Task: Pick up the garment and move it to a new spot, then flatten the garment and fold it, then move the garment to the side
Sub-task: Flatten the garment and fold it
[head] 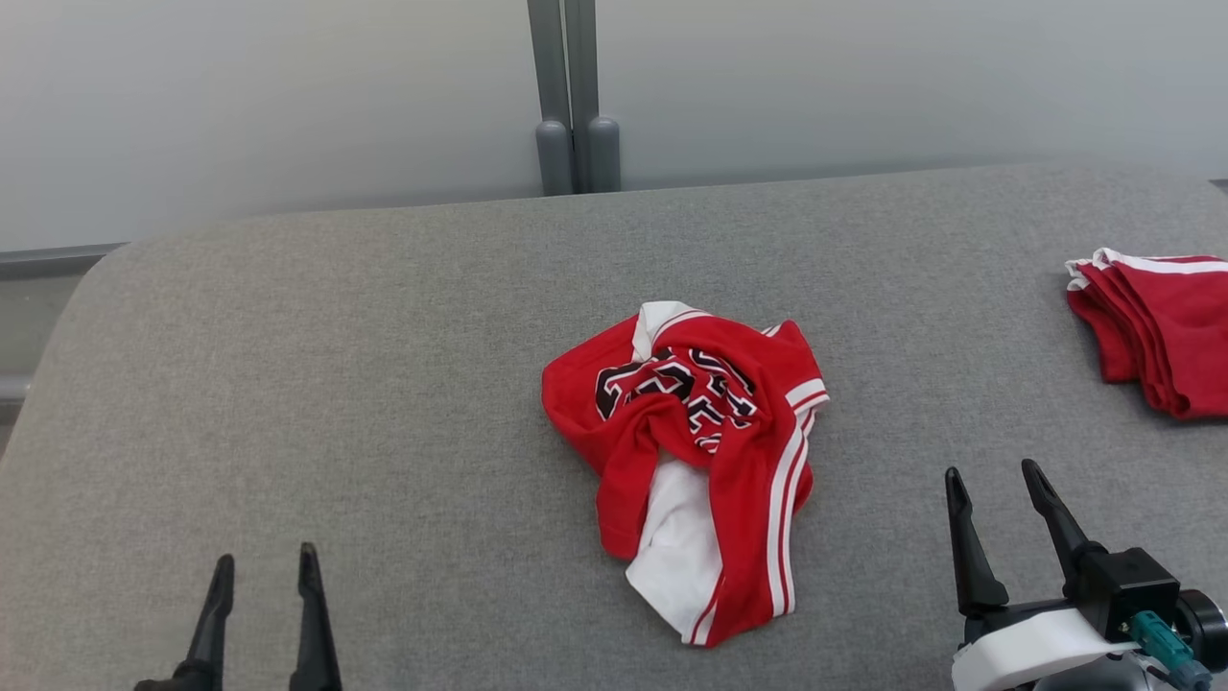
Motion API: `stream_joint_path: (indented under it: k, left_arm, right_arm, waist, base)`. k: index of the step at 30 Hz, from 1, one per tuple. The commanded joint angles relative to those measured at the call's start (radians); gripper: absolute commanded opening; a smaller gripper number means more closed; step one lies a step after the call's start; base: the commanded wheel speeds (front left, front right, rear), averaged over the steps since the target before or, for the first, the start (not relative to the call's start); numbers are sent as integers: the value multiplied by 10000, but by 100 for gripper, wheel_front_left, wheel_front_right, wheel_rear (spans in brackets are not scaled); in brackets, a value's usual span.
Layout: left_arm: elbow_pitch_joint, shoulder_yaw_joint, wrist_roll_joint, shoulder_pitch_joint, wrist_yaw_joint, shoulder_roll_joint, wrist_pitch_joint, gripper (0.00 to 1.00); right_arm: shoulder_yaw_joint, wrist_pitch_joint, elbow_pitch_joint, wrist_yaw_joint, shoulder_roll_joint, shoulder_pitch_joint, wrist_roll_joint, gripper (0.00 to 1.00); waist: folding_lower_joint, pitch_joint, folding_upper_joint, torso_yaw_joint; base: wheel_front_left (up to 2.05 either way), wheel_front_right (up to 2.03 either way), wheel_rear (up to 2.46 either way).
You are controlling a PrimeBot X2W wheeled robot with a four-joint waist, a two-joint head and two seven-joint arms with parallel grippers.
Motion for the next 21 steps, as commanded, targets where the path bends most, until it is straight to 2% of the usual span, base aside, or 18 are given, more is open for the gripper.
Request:
stream_joint_path:
  k: [1, 6, 9, 12, 16, 21]
  left_arm:
    - [-7, -174, -86, -69, -75, -3, -29, 100]
    - [653, -2080, -534, -547, -367, -3, 14, 100]
    - [1414, -3452, -1373, -1059, -477, 11, 705, 100]
    - [2177, -4360, -2020, -1549, -550, 20, 1349, 100]
    - [2861, -4853, -3046, -2142, -505, 21, 1419, 100]
    - [3860, -5025, -4254, -2695, -357, 22, 1585, 100]
  right_arm:
    - [-2, -27, -47, -6, -8, -27, -12, 100]
    - [84, -27, -65, -6, -50, -231, -54, 100]
    - [190, -27, -64, -6, -51, -411, -55, 100]
    - [283, -27, -30, -6, -42, -535, -26, 100]
    - [257, -27, -5, -6, -34, -639, 17, 100]
    - [164, -27, -3, -6, -22, -757, 47, 100]
  waist:
    - [0, 57, 0, -27]
    - [0, 314, 0, -230]
    - [0, 533, 0, -519]
    - [0, 736, 0, -878]
    - [0, 1006, 0, -1409]
    - [0, 1297, 0, -1951]
  base:
    - [0, 0, 0]
    - [0, 0, 0]
    - [0, 0, 0]
    - [0, 0, 0]
    - [0, 0, 0]
    - [0, 0, 0]
